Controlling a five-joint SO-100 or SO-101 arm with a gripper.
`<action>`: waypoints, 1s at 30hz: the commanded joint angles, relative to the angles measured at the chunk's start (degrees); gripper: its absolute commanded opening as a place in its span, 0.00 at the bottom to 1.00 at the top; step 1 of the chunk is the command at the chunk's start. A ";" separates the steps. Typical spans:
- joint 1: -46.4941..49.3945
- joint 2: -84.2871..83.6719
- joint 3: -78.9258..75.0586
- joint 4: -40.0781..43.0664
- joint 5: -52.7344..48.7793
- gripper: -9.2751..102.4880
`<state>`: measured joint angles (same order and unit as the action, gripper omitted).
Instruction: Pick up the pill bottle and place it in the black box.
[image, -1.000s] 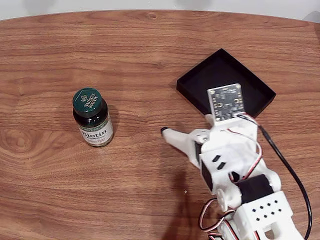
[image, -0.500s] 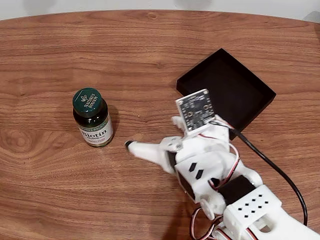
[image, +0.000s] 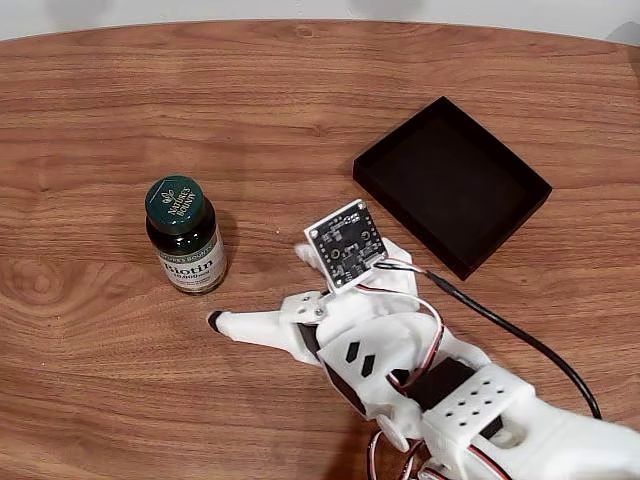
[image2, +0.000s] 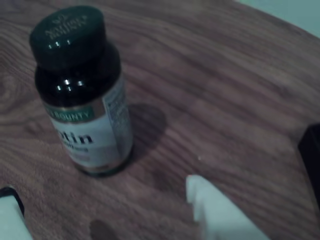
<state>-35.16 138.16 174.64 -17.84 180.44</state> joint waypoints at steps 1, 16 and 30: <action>-0.79 -5.01 -2.20 -11.78 2.55 0.45; 0.35 -26.10 -14.41 -20.83 1.76 0.42; -0.88 -42.45 -22.41 -29.53 2.64 0.42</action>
<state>-35.68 96.15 156.53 -44.56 182.64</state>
